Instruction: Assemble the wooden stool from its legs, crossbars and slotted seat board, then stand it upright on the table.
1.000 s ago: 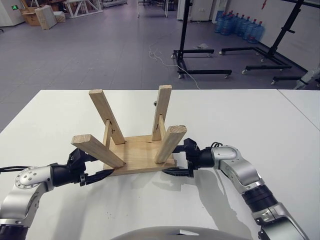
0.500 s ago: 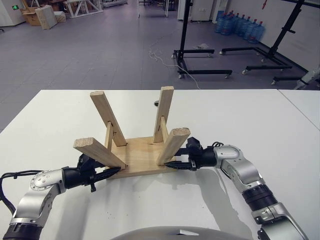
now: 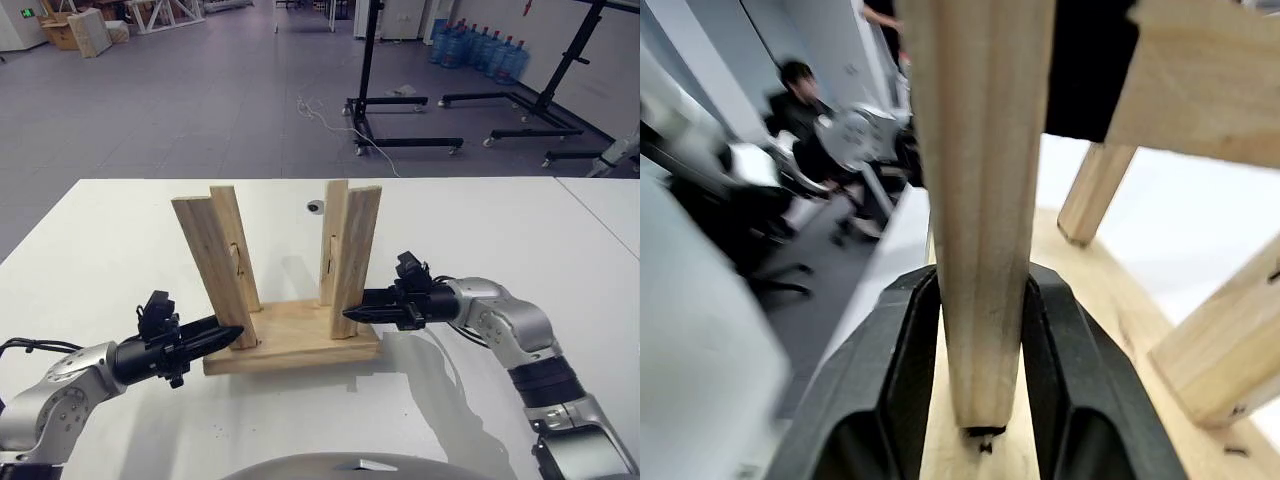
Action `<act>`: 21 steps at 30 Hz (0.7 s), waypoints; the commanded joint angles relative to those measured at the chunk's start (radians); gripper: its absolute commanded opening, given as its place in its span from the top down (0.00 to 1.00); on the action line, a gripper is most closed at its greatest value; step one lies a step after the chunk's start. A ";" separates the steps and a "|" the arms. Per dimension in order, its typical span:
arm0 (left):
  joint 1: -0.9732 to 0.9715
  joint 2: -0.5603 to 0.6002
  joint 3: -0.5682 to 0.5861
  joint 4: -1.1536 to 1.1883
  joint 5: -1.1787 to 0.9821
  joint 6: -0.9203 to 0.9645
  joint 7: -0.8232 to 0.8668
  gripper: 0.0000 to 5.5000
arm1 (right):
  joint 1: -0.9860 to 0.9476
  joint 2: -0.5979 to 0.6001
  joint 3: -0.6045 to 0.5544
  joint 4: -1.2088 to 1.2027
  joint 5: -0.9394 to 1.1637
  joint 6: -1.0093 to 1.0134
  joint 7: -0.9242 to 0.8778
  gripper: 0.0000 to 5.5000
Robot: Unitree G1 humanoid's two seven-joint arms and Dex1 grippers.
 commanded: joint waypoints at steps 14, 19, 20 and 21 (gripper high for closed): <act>0.076 -0.033 0.079 -0.039 -0.495 0.240 0.395 0.66 | -0.301 -0.169 0.060 0.040 0.225 0.745 -0.103 0.81; 0.172 -0.014 0.026 0.022 -0.311 0.229 0.296 0.56 | -0.369 -0.134 0.103 0.135 0.147 0.683 -0.146 0.73; 0.176 -0.018 0.034 0.029 -0.305 0.225 0.286 0.53 | -0.381 -0.128 0.105 0.152 0.137 0.674 -0.150 0.69; 0.174 -0.020 0.042 0.037 -0.297 0.219 0.276 0.50 | -0.391 -0.124 0.104 0.168 0.131 0.670 -0.150 0.66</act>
